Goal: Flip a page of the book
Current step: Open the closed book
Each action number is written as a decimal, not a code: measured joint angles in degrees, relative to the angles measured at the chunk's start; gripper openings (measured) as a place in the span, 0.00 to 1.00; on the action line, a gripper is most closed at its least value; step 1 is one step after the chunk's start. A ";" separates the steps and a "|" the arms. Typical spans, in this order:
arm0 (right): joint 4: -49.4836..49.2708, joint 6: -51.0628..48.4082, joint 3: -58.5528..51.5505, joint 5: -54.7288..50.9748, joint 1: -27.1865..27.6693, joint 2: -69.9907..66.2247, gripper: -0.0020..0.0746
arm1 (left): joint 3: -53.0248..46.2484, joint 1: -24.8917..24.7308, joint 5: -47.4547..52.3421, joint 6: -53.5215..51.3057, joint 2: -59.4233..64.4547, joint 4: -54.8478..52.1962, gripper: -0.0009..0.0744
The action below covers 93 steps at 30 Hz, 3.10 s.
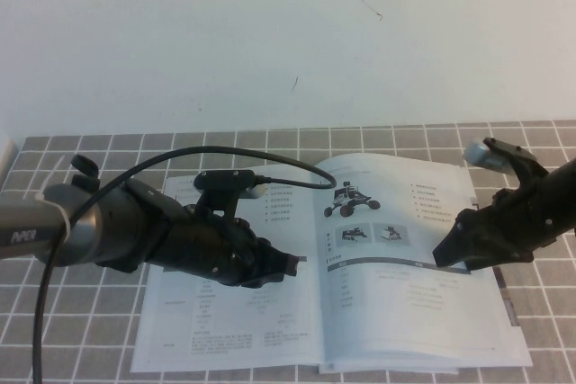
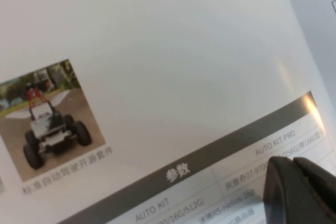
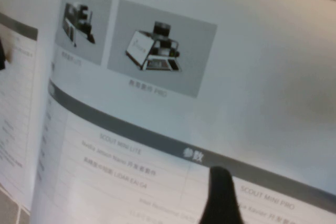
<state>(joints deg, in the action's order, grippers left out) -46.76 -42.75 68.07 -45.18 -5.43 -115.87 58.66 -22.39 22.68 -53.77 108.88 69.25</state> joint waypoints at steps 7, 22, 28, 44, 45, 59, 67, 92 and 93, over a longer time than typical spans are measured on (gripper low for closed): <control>0.35 1.10 0.40 0.00 0.13 -0.13 0.64 | 0.00 0.00 0.00 -0.39 0.00 0.00 0.01; 1.43 2.75 0.43 -0.48 1.77 -0.12 0.64 | 0.00 0.00 0.47 0.44 0.00 1.21 0.01; 2.65 2.75 0.43 -0.48 2.51 0.21 0.64 | 0.00 0.00 0.47 0.30 0.00 1.21 0.01; -6.90 -2.50 0.65 -0.82 -1.07 -1.26 0.63 | 0.00 0.00 0.46 0.43 0.00 1.71 0.01; -8.14 -3.12 0.55 -1.14 -1.20 -1.39 0.63 | 0.00 0.00 0.46 0.43 0.00 1.71 0.01; -18.98 -10.10 0.98 -7.17 -1.77 -2.05 0.63 | 0.36 0.00 0.96 -0.66 -0.11 1.67 0.01; -15.47 -9.48 3.47 -11.03 -1.77 -1.95 0.63 | 2.73 4.55 5.10 16.35 -8.40 -19.96 0.01; -5.59 -3.53 3.47 -1.86 -4.83 -1.74 0.63 | 3.43 6.13 8.58 29.38 0.00 -35.35 0.01; -5.59 -3.44 3.47 -1.25 -5.46 -1.74 0.63 | 3.43 6.13 8.58 29.38 0.00 -35.35 0.01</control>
<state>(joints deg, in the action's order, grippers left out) -52.35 -46.19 71.53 -46.44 -10.90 -117.61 62.09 -16.26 31.26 -24.39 108.88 33.90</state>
